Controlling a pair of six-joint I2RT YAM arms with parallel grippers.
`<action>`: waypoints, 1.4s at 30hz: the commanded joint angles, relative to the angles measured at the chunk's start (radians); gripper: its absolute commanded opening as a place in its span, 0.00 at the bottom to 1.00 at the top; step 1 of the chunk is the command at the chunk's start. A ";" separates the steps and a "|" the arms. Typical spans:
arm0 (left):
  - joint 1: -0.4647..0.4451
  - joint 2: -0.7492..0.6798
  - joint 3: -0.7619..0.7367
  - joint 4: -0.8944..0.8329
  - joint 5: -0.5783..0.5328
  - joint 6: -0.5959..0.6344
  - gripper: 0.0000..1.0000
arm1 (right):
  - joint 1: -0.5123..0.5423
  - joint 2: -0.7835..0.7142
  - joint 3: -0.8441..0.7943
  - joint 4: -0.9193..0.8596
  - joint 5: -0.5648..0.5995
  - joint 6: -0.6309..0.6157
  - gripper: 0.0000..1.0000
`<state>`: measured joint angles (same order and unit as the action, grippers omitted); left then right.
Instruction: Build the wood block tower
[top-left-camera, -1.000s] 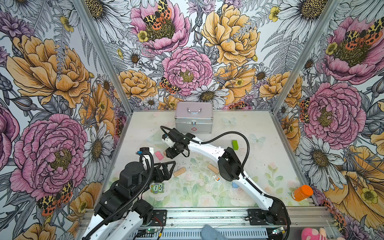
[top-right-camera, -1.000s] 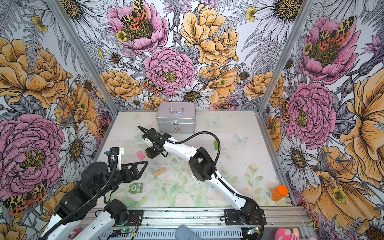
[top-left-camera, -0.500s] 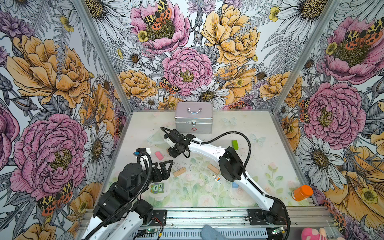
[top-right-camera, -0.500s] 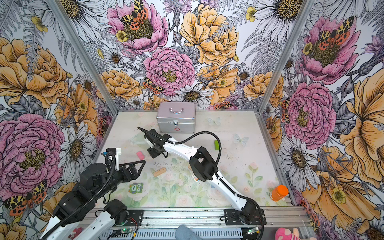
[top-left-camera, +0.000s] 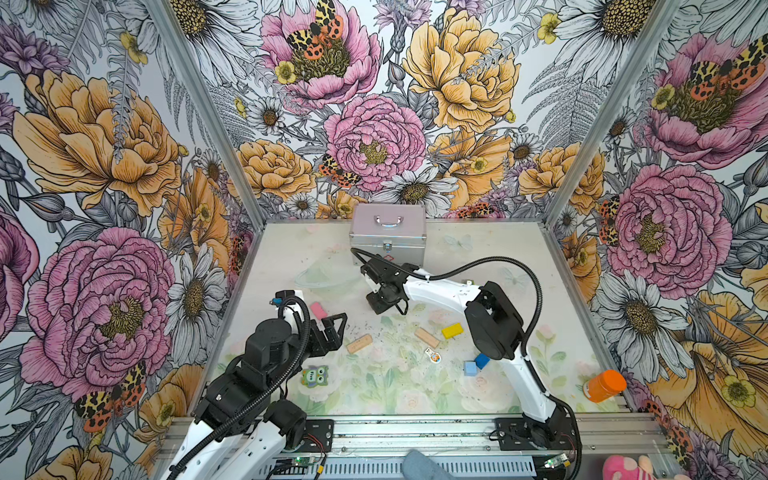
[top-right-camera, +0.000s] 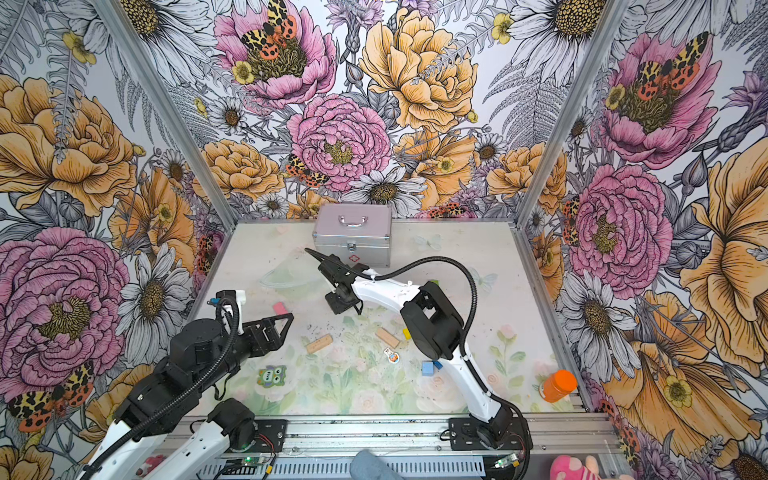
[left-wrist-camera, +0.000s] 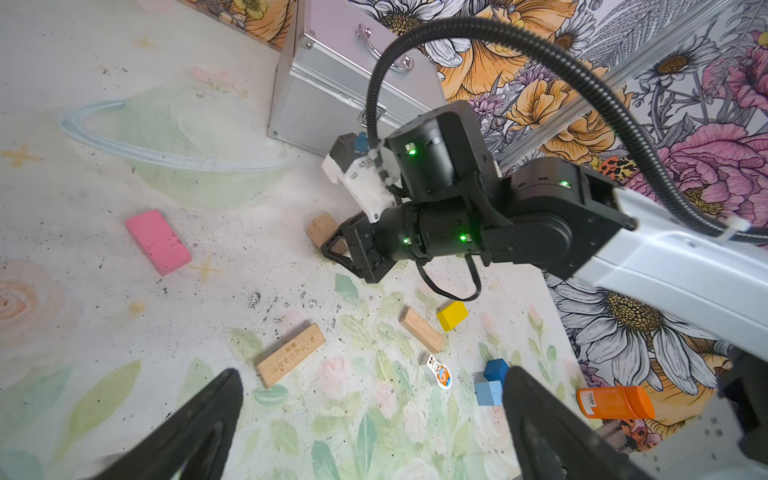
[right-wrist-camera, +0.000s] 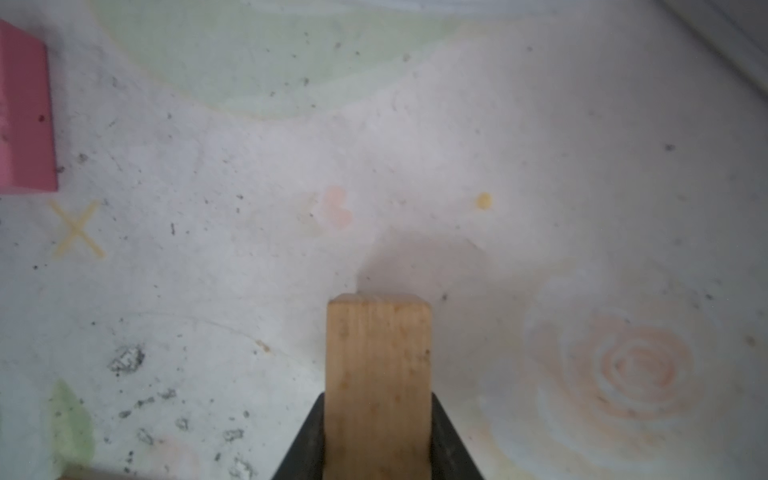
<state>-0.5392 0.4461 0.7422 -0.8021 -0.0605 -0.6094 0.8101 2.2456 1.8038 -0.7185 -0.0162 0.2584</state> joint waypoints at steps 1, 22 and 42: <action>-0.003 0.042 -0.015 0.076 -0.019 0.034 0.99 | -0.037 -0.117 -0.098 0.059 0.052 0.037 0.28; -0.018 0.427 0.061 0.405 0.096 0.114 0.99 | -0.231 -0.308 -0.447 0.062 0.232 0.149 0.27; -0.013 0.632 0.170 0.512 0.175 0.162 0.99 | -0.327 -0.317 -0.488 0.030 0.273 0.194 0.27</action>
<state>-0.5507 1.0626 0.8757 -0.3351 0.0811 -0.4721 0.4957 1.9579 1.3285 -0.6655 0.2386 0.4309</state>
